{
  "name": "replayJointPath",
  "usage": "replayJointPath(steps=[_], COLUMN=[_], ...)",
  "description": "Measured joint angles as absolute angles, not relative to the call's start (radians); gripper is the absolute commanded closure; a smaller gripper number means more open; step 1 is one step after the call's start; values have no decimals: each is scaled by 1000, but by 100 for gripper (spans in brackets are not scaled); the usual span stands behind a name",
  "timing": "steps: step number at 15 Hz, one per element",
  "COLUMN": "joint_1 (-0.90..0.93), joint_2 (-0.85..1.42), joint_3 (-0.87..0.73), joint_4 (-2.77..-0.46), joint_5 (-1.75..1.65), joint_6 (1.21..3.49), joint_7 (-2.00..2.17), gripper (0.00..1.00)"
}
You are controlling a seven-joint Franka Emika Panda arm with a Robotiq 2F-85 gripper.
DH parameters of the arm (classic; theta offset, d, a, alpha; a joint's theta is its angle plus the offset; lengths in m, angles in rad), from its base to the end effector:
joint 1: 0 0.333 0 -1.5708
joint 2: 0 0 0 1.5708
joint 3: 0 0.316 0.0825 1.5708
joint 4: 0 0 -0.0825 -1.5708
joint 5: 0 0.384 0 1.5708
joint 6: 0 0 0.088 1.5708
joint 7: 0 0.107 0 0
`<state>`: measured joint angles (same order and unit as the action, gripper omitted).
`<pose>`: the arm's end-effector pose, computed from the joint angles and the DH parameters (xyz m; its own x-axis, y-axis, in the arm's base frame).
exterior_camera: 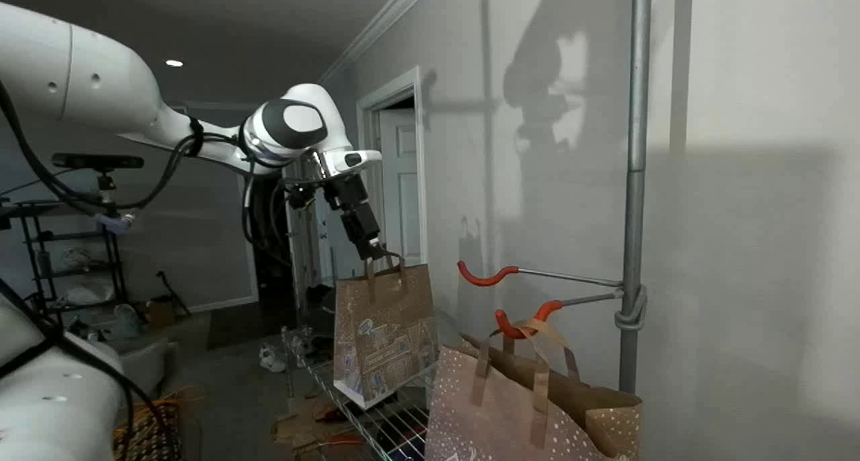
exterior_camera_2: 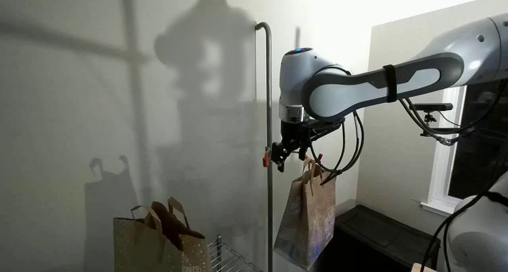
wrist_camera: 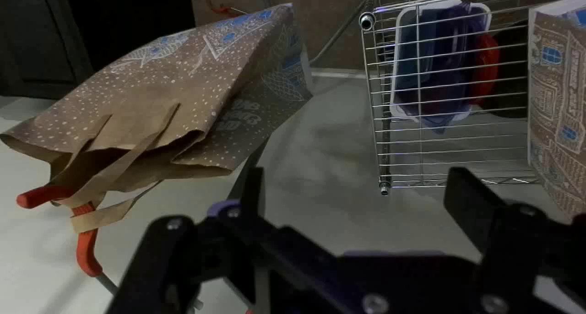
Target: Put the right bag on the top of the rack
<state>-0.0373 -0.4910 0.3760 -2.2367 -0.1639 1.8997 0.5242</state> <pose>0.3998 0.1518 0.5598 0.9565 -0.1349 0.2586 -0.1966 -0.9532 0.2295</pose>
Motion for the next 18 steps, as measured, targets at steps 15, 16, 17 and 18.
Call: replayJointPath(steps=[15, 16, 17, 18], joint_1=[-79, -91, -103, -112], joint_2=[-438, -425, -411, -400], joint_3=[247, 232, 222, 216], joint_4=[-2245, -2248, -2252, -2258], joint_5=[-164, -164, -166, -175], joint_6=[1971, 1991, 2016, 2039], joint_7=[699, 734, 775, 822], gripper=[0, 0, 0, 0])
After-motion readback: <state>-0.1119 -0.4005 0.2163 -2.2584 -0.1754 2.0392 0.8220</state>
